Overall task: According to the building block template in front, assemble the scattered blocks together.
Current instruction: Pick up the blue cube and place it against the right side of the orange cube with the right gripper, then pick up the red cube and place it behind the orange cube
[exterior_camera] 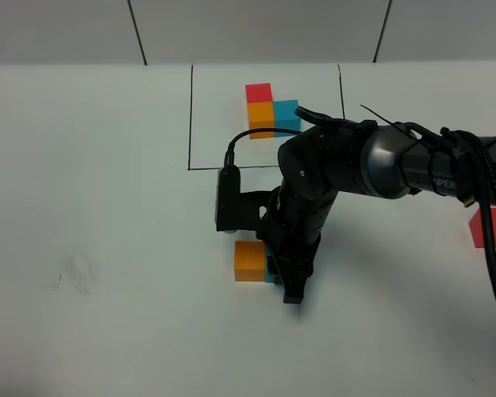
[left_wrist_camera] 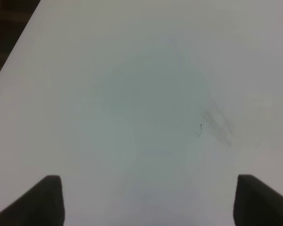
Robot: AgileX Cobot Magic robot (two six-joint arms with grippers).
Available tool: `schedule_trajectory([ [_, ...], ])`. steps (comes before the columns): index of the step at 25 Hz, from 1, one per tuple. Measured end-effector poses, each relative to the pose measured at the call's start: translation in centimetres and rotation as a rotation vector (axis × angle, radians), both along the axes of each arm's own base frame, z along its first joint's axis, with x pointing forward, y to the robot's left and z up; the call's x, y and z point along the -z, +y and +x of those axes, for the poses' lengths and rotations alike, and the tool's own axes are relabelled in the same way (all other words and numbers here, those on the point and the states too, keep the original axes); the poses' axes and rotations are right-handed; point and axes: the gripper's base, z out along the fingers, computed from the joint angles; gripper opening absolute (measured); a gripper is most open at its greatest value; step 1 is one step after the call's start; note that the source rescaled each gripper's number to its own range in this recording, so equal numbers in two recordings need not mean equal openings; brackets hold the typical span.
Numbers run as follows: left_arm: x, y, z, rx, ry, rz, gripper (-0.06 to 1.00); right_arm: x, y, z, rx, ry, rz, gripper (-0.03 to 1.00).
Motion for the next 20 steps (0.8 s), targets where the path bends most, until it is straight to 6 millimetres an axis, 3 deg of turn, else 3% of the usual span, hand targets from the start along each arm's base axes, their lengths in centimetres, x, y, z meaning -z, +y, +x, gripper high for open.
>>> schedule_trajectory([
  [2, 0.0, 0.0, 0.0, 0.0, 0.0, 0.0, 0.83, 0.0, 0.0, -0.1, 0.041, 0.017, -0.002, 0.58],
  [5, 0.0, 0.0, 0.0, 0.0, 0.0, 0.0, 0.83, -1.2, -0.2, -0.1, 0.142, 0.013, 0.01, 0.87],
  [7, 0.0, 0.0, 0.0, 0.0, 0.0, 0.0, 0.83, -2.9, -0.5, -0.2, 0.225, -0.01, 0.019, 0.95],
  [10, 0.0, 0.0, 0.0, 0.0, 0.0, 0.0, 0.83, -6.5, -2.0, -0.1, 0.424, -0.047, 0.039, 0.99],
  [13, 0.0, 0.0, 0.0, 0.0, 0.0, 0.0, 0.83, -9.9, -5.1, 0.4, 0.751, -0.054, 0.081, 1.0],
  [16, 0.0, 0.0, 0.0, 0.0, 0.0, 0.0, 0.83, -11.5, -9.5, 0.5, 1.07, -0.059, 0.124, 0.98],
  [20, 0.0, 0.0, 0.0, 0.0, 0.0, 0.0, 0.83, -12.2, -15.6, -0.3, 1.322, -0.104, 0.138, 0.92],
])
